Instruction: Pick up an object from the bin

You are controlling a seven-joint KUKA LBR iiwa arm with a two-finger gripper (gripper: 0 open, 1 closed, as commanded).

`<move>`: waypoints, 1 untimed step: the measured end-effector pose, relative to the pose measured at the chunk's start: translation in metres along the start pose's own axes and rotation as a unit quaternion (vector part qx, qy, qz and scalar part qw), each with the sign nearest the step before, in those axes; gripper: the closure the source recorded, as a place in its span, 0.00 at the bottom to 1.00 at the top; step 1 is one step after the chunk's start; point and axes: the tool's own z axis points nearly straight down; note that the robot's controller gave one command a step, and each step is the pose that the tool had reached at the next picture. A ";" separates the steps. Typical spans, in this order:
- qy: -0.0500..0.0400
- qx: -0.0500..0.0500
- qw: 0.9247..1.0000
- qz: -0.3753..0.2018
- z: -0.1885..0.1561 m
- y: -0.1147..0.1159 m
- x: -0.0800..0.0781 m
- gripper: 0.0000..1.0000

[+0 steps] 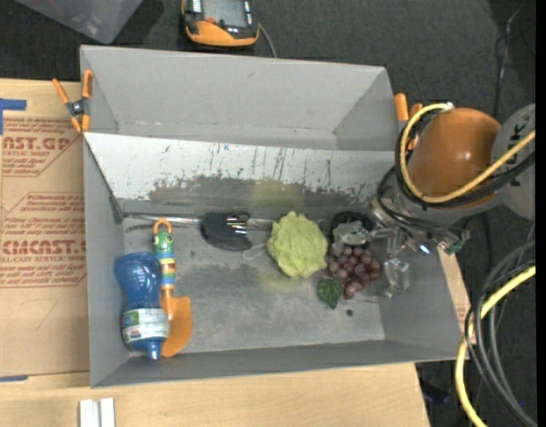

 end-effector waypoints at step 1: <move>-0.004 -0.001 0.993 -0.116 0.028 -0.005 -0.005 0.00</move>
Offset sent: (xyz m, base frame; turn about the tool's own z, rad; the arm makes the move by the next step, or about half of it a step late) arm -0.0048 -0.0106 -0.0287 -0.0112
